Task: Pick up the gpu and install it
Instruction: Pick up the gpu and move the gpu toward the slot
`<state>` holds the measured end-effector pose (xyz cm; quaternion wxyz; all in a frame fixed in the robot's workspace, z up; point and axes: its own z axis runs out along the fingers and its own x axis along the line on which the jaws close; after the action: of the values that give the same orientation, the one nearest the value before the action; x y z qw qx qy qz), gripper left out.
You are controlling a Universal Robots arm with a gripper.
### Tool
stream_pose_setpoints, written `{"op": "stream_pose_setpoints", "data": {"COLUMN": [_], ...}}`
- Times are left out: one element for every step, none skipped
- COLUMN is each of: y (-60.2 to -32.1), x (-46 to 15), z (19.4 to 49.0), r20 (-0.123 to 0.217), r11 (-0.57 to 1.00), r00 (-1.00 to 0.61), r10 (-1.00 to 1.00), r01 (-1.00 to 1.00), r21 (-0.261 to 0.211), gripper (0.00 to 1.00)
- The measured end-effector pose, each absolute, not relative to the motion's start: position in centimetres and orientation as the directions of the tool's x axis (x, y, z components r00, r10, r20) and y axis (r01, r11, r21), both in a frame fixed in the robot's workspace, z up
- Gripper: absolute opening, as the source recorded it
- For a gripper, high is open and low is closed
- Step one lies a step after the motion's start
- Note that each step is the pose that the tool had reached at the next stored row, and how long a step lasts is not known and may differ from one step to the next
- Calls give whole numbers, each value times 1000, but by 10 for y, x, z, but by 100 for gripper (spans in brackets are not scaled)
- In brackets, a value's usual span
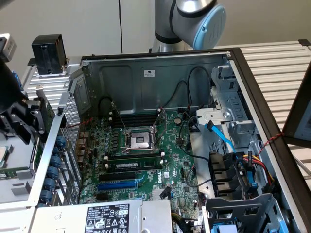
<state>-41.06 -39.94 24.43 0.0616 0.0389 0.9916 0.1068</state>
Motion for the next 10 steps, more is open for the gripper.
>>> {"op": "stream_pose_setpoints", "data": {"y": [-400, -400, -400, -400, -400, -400, -400, -400, -401, -401], "x": [-411, -411, -411, -411, -411, -411, -410, -409, -407, -405], "z": [244, 244, 243, 242, 240, 239, 238, 237, 237, 236], "r20": [-114, -115, -117, -119, -119, -119, -119, -119, -119, -120], "r11": [975, 975, 975, 975, 975, 975, 976, 976, 976, 977], "r00": [-990, -990, -990, -990, -990, -990, -990, -990, -990, -990], "r10": [84, 82, 82, 82, 82, 81, 81, 81, 80, 79], "r01": [57, 56, 55, 55, 55, 55, 55, 54, 54, 52], "r21": [217, 217, 216, 215, 214, 213, 212, 210, 209, 208], "gripper": [51, 51, 51, 51, 51, 51, 51, 51, 51, 51]}}
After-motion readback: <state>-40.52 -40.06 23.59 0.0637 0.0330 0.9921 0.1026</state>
